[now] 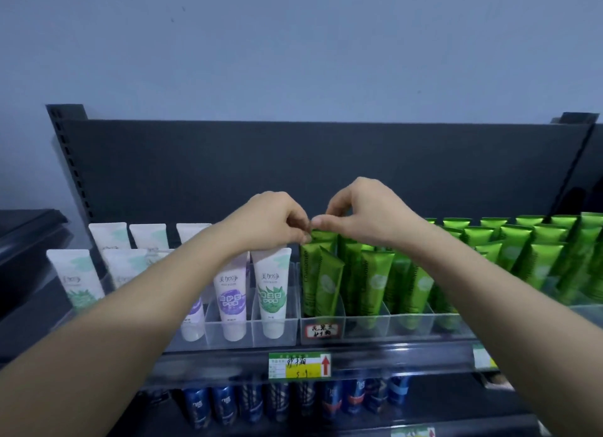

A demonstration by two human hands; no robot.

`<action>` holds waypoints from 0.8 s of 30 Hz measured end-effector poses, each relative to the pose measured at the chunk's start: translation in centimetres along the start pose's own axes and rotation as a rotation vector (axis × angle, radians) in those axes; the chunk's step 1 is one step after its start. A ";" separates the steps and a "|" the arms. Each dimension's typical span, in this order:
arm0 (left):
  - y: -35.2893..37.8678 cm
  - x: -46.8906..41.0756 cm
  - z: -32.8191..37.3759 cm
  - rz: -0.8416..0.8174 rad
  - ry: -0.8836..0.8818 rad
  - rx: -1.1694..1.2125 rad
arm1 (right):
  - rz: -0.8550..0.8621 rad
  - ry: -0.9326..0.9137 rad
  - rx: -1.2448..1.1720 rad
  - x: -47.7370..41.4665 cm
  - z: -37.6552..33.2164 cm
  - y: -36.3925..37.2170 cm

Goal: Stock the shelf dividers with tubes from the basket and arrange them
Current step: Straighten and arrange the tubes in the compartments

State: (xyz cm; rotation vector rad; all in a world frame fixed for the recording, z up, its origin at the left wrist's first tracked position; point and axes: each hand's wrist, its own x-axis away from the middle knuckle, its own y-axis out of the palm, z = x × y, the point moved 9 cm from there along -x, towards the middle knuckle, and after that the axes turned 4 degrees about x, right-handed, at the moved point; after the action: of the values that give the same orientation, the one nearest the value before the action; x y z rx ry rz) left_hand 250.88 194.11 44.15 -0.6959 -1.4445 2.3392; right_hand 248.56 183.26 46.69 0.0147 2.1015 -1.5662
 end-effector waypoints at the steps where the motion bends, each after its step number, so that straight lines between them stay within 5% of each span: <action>1: 0.5 -0.3 0.2 -0.016 -0.003 -0.027 | -0.046 -0.006 0.051 0.6 0.2 0.3; 5: 2.0 -0.8 0.2 -0.028 -0.049 -0.100 | -0.168 -0.009 0.177 2.2 0.8 2.0; 24: 3.1 -2.3 -0.3 -0.040 -0.015 0.000 | -0.126 -0.114 0.120 2.7 -0.8 2.6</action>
State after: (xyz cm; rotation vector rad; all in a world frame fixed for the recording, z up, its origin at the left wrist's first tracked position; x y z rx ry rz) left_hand 252.96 191.79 41.85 -0.6451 -1.4514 2.3186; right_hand 246.75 184.05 43.41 -0.1642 1.9517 -1.7224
